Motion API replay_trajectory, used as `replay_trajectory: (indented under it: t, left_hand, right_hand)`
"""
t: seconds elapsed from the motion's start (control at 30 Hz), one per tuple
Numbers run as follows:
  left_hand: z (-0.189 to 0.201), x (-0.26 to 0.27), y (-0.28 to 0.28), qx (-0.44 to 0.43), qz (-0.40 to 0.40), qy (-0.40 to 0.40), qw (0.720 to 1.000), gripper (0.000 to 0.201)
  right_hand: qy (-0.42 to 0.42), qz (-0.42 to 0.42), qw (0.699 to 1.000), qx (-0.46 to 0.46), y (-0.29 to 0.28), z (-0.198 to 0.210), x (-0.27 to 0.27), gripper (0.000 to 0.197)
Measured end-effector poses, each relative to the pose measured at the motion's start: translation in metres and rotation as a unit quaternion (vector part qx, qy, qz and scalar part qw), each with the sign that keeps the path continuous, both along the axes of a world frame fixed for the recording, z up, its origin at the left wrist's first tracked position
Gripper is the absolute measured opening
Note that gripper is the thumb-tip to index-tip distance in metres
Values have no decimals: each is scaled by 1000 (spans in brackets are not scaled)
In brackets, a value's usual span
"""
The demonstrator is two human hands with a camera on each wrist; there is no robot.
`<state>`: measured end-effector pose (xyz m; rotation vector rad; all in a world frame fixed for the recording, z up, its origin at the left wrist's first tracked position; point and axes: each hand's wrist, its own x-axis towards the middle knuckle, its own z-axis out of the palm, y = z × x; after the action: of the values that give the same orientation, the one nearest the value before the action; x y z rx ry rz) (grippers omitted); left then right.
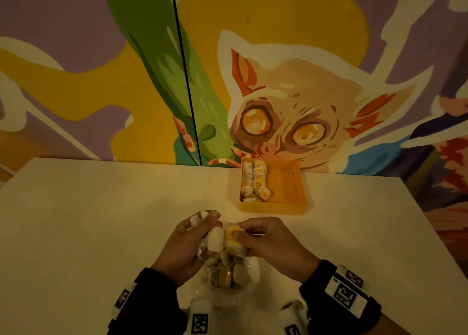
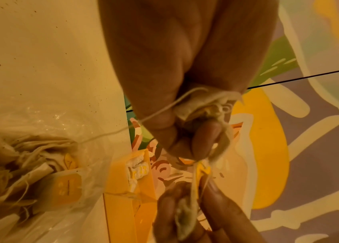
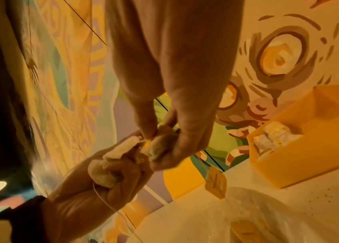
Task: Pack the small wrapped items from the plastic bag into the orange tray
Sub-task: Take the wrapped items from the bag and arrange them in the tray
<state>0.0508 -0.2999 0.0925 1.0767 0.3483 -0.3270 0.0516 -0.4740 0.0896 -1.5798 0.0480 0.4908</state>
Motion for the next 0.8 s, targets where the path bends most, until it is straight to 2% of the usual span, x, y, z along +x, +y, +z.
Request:
replay_trajectory:
  t: [0.13,0.27,0.37,0.43,0.47,0.6,0.67,0.73,0.8]
  left_hand:
    - [4,0,4,-1,1,-8,1000,15]
    - [8,0,11,41,-32,-48,997,10]
    - [9,1,12,172,-62,-121,976,10]
    - [8,3,10,255,-75,-157,951,4]
    - [8,4,10,272,-82,-164,945,8]
    - [8,9,4,205,-188,-175,945,36]
    - [9,8,-1,219,-217,-198,931,27]
    - [10,9,-6,250,-203,-214,922,14]
    - [8,11,-8,277,-179,-221,918,12]
  right_hand:
    - [4,-54,998,13,-1,1,3,6]
    - [-52,-115,991,-49,-5,-6,8,8]
    - [-49,-150,987,0,-6,-4,10,8]
    - [-66,-137,988,6,-7,0,10,6]
    - [-79,-124,989,6,-7,2,10,5]
    - [-98,-91,990,37,-7,9,11,6]
    - [-98,-97,989,48,-8,11,13,10]
    - [-98,-111,988,47,-10,12,16,14]
    - [-95,-128,986,45,-12,12,20,14]
